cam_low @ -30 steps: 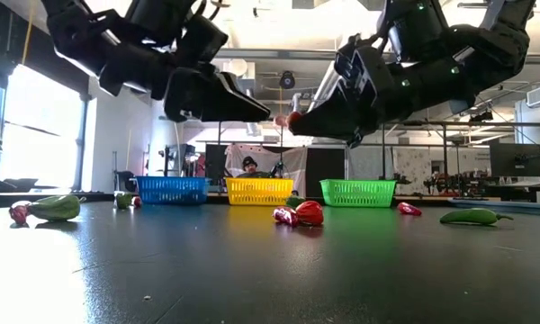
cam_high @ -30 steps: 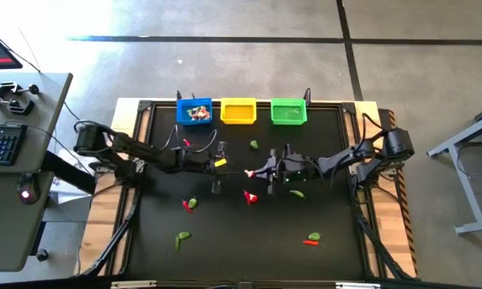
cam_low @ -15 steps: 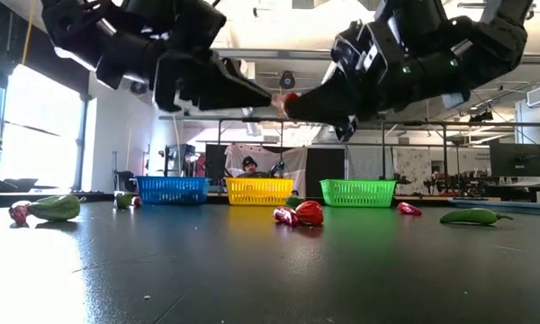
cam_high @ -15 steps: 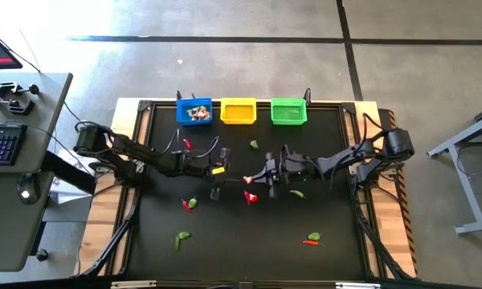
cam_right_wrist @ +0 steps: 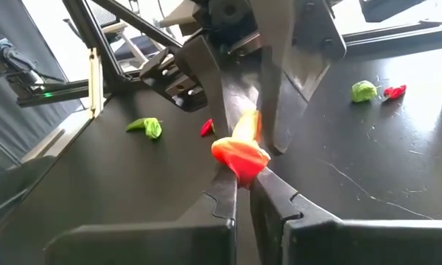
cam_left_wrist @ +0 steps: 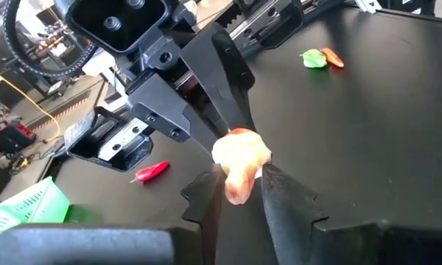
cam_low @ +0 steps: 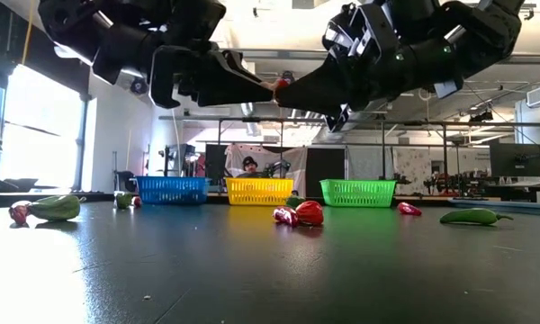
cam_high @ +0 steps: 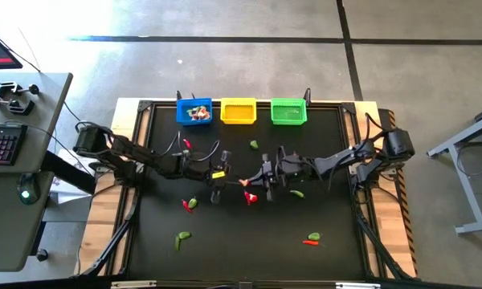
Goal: Sort produce into baskets
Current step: Put the red mushroom into the blue bin
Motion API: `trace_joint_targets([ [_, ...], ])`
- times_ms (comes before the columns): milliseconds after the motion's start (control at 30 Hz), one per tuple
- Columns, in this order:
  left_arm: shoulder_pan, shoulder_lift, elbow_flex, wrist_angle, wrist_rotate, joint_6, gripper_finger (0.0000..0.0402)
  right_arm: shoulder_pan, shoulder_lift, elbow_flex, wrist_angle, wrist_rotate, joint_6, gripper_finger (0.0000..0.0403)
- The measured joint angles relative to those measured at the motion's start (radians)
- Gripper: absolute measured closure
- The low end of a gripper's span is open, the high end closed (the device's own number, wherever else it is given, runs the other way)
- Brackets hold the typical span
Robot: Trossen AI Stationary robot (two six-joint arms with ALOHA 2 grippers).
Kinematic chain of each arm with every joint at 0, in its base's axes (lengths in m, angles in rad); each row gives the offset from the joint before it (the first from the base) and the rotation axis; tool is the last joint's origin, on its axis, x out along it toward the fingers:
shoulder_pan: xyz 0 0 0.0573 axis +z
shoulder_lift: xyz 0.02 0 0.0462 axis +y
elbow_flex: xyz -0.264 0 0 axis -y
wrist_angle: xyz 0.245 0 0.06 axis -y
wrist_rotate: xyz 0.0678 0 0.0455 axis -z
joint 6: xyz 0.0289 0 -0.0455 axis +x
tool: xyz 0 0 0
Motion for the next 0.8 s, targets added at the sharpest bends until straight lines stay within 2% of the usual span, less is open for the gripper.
trace_joint_targets([
  [233,-0.005,0.0,0.0,-0.006,-0.007,0.042,0.039,0.002,0.0,0.001,-0.026,0.031,-0.001,0.0365],
  [367,-0.016,-0.002,0.0,-0.004,-0.058,0.06,0.0394,0.002,-0.001,0.002,-0.057,0.055,-0.002,0.0329],
  [633,-0.007,-0.074,-0.006,-0.127,-0.418,-0.013,0.0399,0.0,0.0,0.002,-0.137,0.175,0.007,0.0264],
  [733,0.044,-0.125,-0.005,-0.24,-0.55,-0.095,0.0399,0.0,0.0,0.002,-0.148,0.185,0.007,0.025],
  [800,0.097,-0.16,-0.005,-0.337,-0.594,-0.163,0.0399,0.0,0.0,0.002,-0.148,0.185,0.008,0.0245],
])
